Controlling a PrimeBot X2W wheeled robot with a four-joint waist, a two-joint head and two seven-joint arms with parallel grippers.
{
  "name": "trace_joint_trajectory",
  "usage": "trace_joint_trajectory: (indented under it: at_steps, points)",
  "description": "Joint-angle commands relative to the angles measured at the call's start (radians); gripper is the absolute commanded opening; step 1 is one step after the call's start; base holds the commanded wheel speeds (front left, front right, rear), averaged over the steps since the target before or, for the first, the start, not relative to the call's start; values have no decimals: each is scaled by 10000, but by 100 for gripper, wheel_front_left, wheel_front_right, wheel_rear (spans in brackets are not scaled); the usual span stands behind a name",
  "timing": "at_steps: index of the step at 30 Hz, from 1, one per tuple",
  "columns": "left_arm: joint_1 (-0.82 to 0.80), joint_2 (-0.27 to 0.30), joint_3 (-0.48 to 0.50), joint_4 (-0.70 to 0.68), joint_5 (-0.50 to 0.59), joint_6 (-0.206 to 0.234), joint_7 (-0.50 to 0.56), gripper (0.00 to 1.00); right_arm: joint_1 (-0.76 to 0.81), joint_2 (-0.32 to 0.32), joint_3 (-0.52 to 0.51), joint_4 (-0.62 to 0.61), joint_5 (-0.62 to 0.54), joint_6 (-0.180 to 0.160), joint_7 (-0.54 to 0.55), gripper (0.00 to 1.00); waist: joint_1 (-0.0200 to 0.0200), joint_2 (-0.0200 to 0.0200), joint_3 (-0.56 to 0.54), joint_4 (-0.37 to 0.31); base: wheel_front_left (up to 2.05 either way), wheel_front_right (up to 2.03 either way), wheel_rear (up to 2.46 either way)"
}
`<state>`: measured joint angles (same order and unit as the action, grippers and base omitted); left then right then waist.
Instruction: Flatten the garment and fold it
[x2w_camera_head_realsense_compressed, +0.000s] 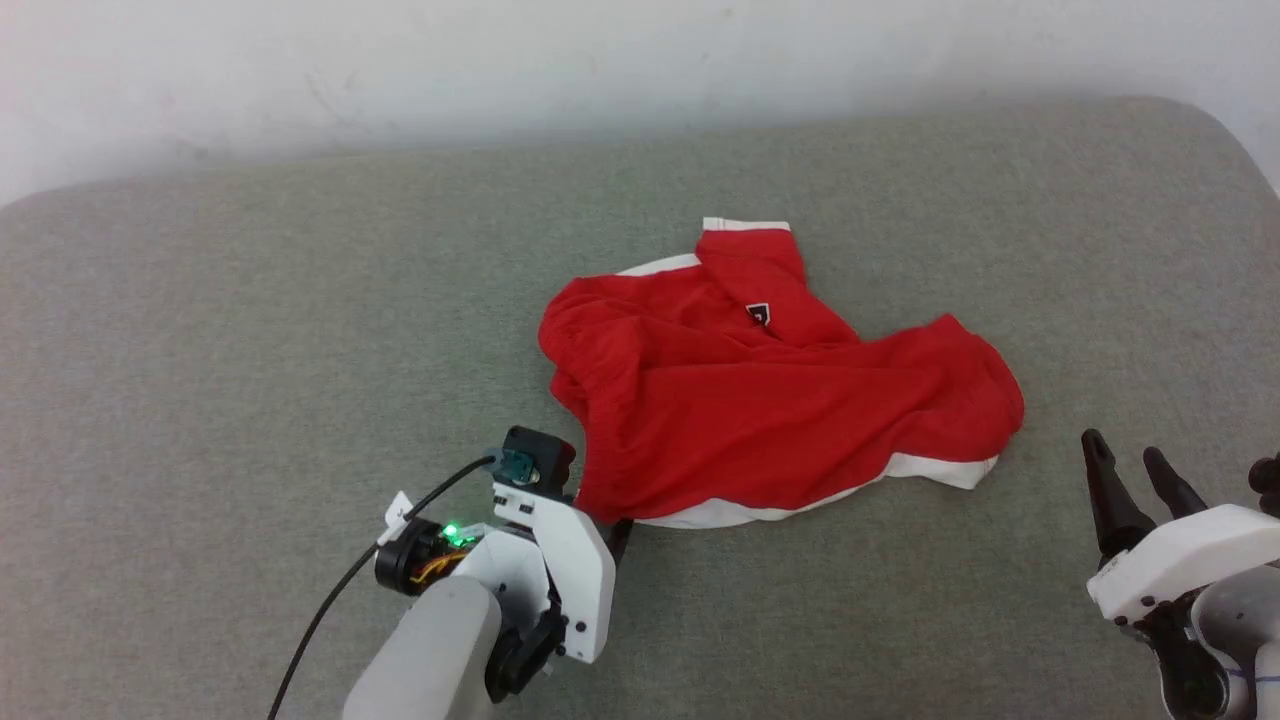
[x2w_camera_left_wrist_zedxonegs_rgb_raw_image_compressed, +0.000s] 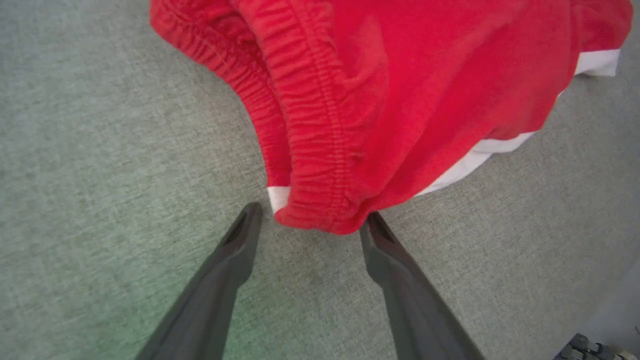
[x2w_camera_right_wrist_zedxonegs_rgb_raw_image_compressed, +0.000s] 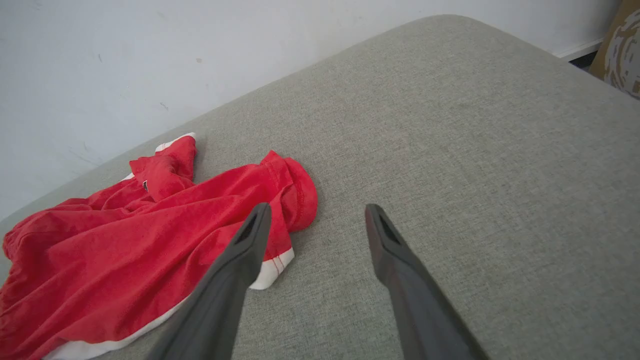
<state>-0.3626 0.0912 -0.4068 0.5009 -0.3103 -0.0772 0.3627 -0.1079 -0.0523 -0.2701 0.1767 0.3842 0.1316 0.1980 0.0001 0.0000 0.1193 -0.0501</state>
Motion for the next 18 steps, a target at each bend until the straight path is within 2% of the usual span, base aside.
trace_joint_trajectory:
  at_steps: [1, 6, 7, 8, 14, 18]
  points:
    - [-198, -19, -16, 116, -2, 22, -118, 100, -109, 19, -19, 19, 54, -9, -81, 100, -1, 0, 179, -194, 0, 0, 0]
    - [-459, -90, -147, 574, -47, -51, -410, 100, -77, 20, -78, 66, 14, -9, -95, 100, -1, 0, 226, -240, 0, 0, 0]
    - [-493, -106, -194, 645, -81, -91, -445, 40, -78, 20, -80, 79, 26, -9, -96, 100, -1, 0, 228, -228, 0, 0, 0]
    - [-511, -127, -235, 709, -141, -132, -474, 0, -85, 20, -71, 89, 22, -9, -103, 100, -1, 0, 229, -210, 0, 0, 0]
    - [-458, -233, -367, 826, -574, -279, -702, 0, -76, 20, 140, 112, -229, -9, 70, 100, -1, 0, 148, -20, 0, 0, 0]
    - [-255, -252, -21, 415, -954, -127, -1078, 0, -24, 20, 319, 147, -1083, -9, 1168, 100, -1, 0, 119, 104, 0, 0, 0]
